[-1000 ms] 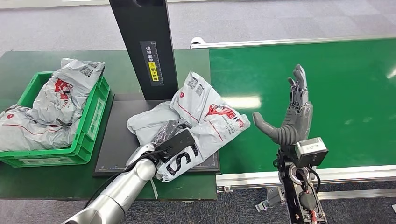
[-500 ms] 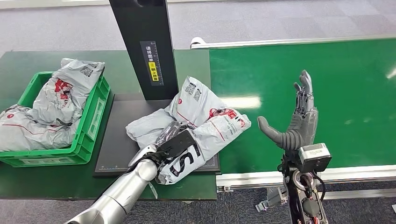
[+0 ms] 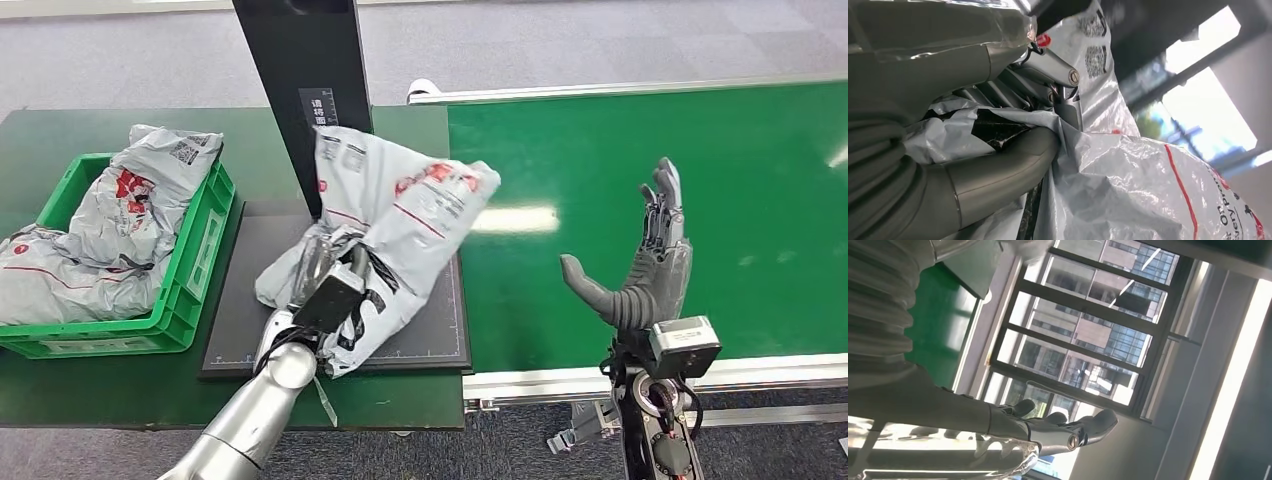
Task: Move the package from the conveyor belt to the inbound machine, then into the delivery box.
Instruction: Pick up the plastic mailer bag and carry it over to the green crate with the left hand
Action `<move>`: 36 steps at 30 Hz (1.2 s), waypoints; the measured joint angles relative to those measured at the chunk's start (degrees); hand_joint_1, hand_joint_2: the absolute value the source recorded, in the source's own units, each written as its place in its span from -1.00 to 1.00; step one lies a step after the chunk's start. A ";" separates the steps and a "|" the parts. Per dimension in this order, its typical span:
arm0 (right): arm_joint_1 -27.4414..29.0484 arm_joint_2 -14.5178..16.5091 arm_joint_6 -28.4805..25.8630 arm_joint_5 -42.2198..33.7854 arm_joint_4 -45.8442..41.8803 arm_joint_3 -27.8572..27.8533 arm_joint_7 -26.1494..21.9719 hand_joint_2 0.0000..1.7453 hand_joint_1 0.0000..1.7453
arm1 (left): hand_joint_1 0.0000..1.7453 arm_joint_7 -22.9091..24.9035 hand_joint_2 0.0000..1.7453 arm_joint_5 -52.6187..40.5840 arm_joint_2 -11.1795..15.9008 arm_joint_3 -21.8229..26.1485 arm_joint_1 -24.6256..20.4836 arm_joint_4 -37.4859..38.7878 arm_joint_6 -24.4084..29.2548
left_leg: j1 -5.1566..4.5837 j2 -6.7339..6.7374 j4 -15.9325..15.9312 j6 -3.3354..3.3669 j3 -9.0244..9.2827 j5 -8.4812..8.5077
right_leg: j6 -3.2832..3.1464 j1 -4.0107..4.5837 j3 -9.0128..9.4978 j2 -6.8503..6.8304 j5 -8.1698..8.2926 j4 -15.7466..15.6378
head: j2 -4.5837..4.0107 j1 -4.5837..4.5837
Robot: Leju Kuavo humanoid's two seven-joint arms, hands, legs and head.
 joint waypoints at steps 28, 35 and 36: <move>0.22 -0.65 18.71 -23.19 6.03 -0.99 11.29 1.00 -1.00 | 1.00 -5.02 1.00 3.85 2.21 3.97 3.87 -7.77 5.99 | 0.00 -0.05 0.00 0.00 -0.01 0.00 | 0.02 0.00 0.03 -0.01 -0.01 0.00 | -0.01 0.01; -2.86 -0.77 28.37 -33.43 24.63 0.42 19.09 1.00 -1.00 | 1.00 -9.34 1.00 -2.25 2.09 6.61 4.78 -10.51 16.61 | 0.01 0.00 0.00 0.00 -0.05 0.01 | 0.02 0.01 0.00 0.00 0.00 0.02 | 0.01 0.02; -3.41 -0.78 28.26 -33.79 27.09 0.84 20.11 1.00 -1.00 | 1.00 -9.80 1.00 -4.60 1.88 8.04 4.99 -12.00 18.52 | 0.01 0.01 0.00 0.00 -0.05 0.01 | 0.02 0.01 -0.01 0.00 -0.01 0.02 | 0.00 0.02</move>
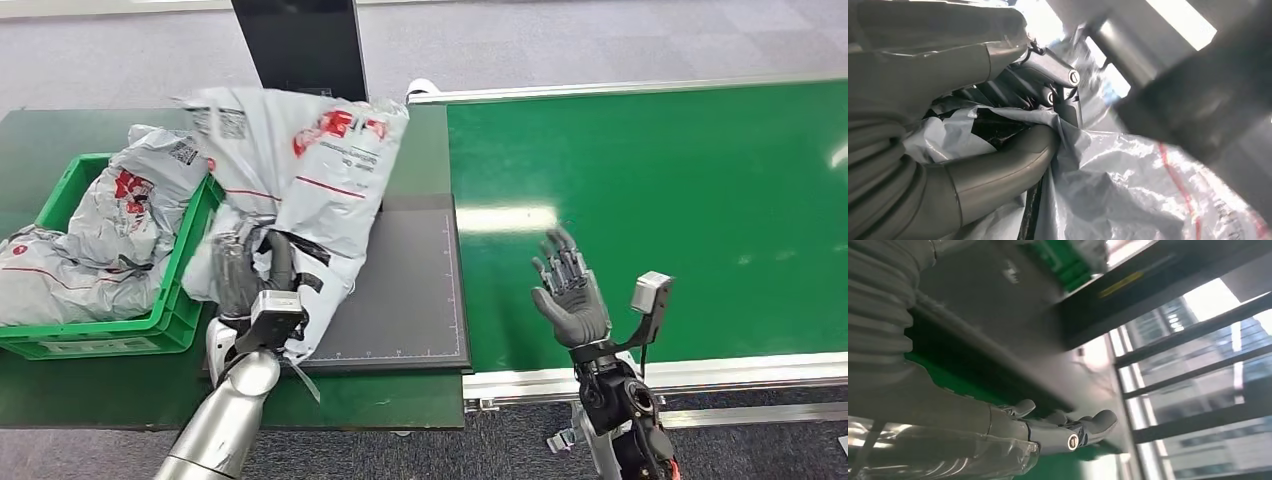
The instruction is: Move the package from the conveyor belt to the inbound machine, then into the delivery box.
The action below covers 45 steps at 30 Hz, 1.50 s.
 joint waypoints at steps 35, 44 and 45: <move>0.57 -1.37 -1.69 5.94 6.14 4.98 -0.15 1.00 -1.00 | 0.98 15.80 1.00 -49.56 -2.89 51.98 -8.66 -2.16 1.20 | 0.00 0.00 0.01 -0.01 0.06 0.00 | -0.01 -0.01 -0.07 0.00 -0.01 -0.02 | 0.00 -0.01; 1.93 -1.85 -0.46 7.67 3.81 3.40 0.62 1.00 -1.00 | -0.54 37.39 1.00 -54.16 3.63 40.84 -12.53 17.27 -1.67 | 0.00 -0.04 0.00 -0.02 0.08 0.03 | -0.01 -0.01 0.03 -0.04 -0.01 0.00 | 0.01 0.01; 2.20 -1.90 -0.20 8.05 3.37 3.04 0.79 1.00 -1.00 | -1.00 39.68 1.00 -54.12 5.01 38.23 -13.26 20.83 -1.79 | -0.01 -0.03 0.00 -0.02 0.09 0.03 | -0.01 -0.01 0.04 -0.02 -0.01 0.00 | 0.01 0.01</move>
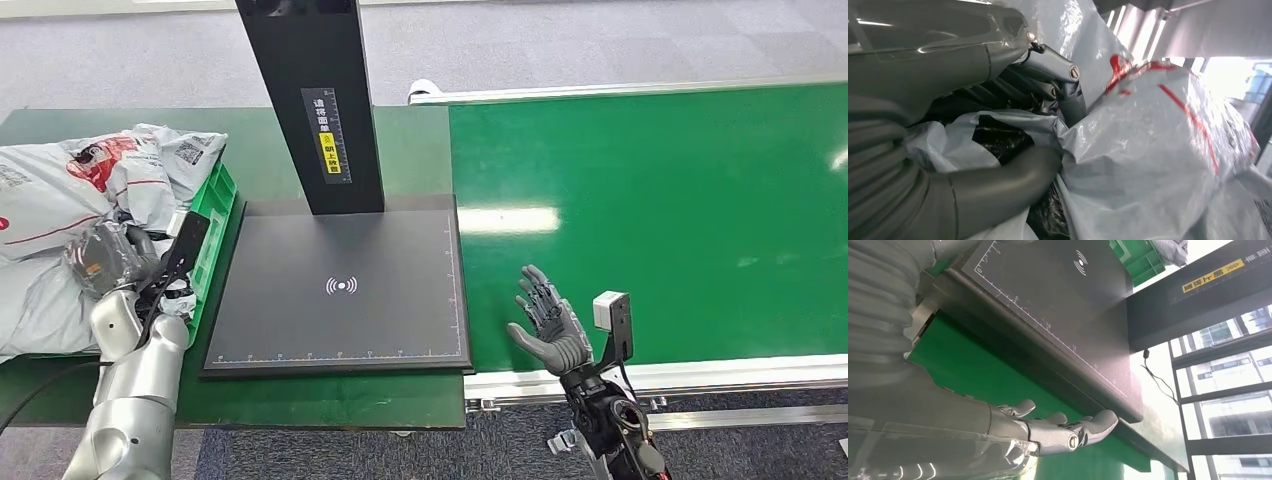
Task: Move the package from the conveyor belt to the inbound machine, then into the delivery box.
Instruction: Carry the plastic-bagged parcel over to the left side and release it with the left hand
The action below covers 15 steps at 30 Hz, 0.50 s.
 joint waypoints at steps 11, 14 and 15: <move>0.56 -0.12 0.29 0.60 -0.93 -0.75 0.16 1.00 -1.00 | -1.00 -11.37 1.00 2.30 1.31 -5.10 5.11 -10.71 3.17 | 0.01 0.04 0.00 0.00 -0.03 0.00 | 0.00 0.01 -0.03 0.03 -0.01 0.00 | -0.01 0.00; 0.52 -0.09 0.22 0.55 -0.93 -0.72 -0.01 1.00 -1.00 | -1.00 -29.59 1.00 6.26 -2.11 0.37 5.78 -20.53 3.20 | 0.00 0.05 0.00 0.00 -0.09 -0.02 | 0.00 0.00 -0.04 0.03 -0.01 0.00 | 0.00 0.01; 0.50 -0.05 0.18 0.53 -0.92 -0.69 -0.11 1.00 -1.00 | -1.00 -34.94 1.00 8.09 -3.40 2.76 5.78 -23.71 3.20 | 0.00 0.08 0.00 0.01 -0.09 -0.03 | 0.00 0.00 -0.04 0.06 -0.01 0.00 | 0.00 0.01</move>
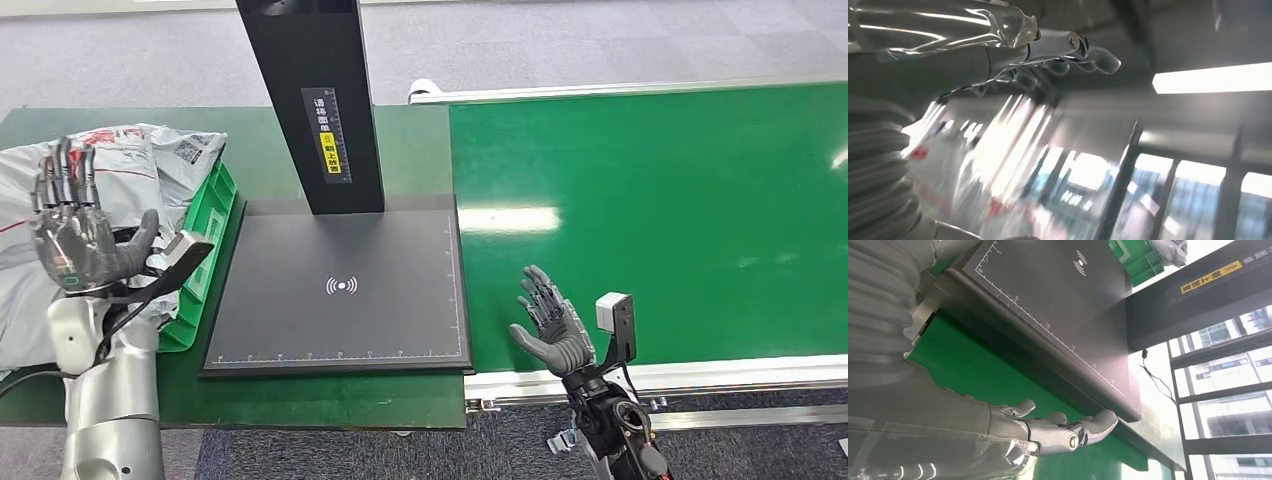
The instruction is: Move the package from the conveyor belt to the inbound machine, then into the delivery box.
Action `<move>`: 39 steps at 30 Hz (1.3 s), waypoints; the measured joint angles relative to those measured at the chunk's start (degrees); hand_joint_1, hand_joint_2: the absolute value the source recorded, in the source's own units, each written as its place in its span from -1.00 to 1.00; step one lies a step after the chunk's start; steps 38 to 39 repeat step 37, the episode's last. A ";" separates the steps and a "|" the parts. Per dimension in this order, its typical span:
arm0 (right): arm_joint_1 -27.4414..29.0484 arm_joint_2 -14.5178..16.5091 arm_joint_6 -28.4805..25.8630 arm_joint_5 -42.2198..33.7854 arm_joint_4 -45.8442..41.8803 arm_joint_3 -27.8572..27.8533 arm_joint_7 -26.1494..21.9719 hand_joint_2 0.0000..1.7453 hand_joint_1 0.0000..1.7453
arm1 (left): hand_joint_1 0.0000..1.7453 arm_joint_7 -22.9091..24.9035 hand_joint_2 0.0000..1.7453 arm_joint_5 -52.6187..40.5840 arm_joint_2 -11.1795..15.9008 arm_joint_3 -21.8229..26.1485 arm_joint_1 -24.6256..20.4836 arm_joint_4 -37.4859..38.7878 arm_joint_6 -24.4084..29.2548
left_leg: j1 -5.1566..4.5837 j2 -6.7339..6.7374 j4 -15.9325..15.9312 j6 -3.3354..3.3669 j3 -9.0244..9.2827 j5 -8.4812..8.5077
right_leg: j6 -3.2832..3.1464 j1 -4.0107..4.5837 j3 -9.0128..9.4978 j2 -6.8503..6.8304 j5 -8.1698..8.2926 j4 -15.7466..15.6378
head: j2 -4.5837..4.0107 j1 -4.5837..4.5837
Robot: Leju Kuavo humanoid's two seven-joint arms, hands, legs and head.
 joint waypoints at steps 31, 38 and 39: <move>1.64 0.06 -11.66 17.51 -13.13 1.33 -19.27 1.00 -1.00 | -1.00 -5.18 1.00 60.57 -5.68 -34.31 11.67 -11.83 -16.86 | -0.01 -0.05 0.01 0.02 0.00 -0.03 | 0.01 -0.01 -0.02 -0.02 0.00 -0.04 | 0.00 -0.01; 1.69 1.02 -12.19 16.59 -15.90 1.83 -20.73 1.00 -1.00 | -1.00 -5.13 1.00 71.11 -4.49 -40.99 13.68 -9.86 -25.56 | 0.00 -0.07 0.01 0.03 0.00 -0.04 | 0.00 -0.01 -0.03 -0.02 -0.01 -0.04 | 0.00 -0.01; 1.69 1.02 -12.19 16.59 -15.90 1.83 -20.73 1.00 -1.00 | -1.00 -5.13 1.00 71.11 -4.49 -40.99 13.68 -9.86 -25.56 | 0.00 -0.07 0.01 0.03 0.00 -0.04 | 0.00 -0.01 -0.03 -0.02 -0.01 -0.04 | 0.00 -0.01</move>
